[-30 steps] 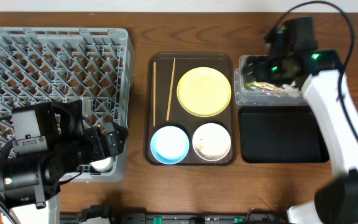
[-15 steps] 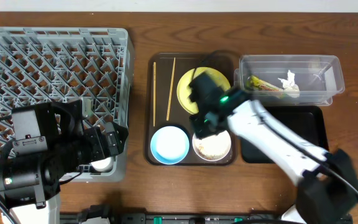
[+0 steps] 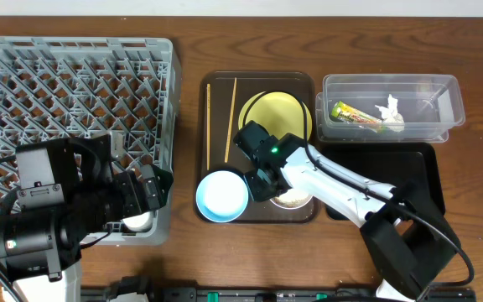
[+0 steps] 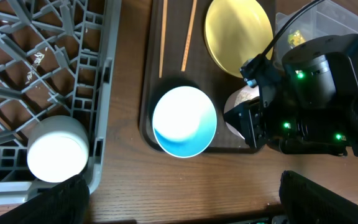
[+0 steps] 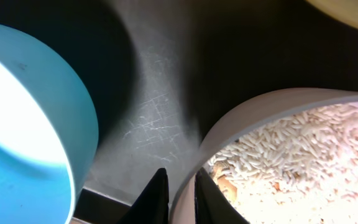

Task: Sort waste into correct bins and load items into the dishwasher
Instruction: 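Grasp the white rice bowl rim with right gripper and lift, then tip the white bowl over the black tray to empty the rice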

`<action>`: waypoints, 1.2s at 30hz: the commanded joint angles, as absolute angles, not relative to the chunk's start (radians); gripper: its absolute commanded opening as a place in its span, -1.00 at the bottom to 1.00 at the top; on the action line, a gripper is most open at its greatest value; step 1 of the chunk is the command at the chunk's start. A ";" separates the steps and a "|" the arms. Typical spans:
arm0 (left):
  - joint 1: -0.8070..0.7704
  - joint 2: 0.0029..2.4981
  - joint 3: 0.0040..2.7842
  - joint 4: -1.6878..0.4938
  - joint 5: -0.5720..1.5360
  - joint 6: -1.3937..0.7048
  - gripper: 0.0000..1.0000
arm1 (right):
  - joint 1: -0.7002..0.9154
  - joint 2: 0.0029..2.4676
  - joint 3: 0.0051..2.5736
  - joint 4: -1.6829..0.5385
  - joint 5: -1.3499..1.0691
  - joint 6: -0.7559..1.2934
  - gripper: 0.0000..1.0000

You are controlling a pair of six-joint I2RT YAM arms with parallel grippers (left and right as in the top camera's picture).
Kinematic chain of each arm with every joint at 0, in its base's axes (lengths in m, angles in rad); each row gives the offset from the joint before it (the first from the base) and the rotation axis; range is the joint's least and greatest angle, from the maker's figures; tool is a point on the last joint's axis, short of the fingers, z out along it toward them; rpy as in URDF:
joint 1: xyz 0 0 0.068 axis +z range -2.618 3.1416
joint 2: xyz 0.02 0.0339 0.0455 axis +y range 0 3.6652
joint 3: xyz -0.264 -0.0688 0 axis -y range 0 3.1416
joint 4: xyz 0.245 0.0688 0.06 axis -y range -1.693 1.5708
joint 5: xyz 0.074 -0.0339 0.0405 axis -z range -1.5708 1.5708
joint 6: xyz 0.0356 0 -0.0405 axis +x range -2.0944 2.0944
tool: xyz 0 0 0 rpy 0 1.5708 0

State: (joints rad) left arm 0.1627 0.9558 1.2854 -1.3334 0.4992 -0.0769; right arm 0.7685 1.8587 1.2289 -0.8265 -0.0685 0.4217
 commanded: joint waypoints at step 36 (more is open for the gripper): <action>0.167 0.956 1.300 -1.333 0.512 -0.060 0.96 | -0.353 1.449 0.802 -0.839 -1.310 -0.234 -0.98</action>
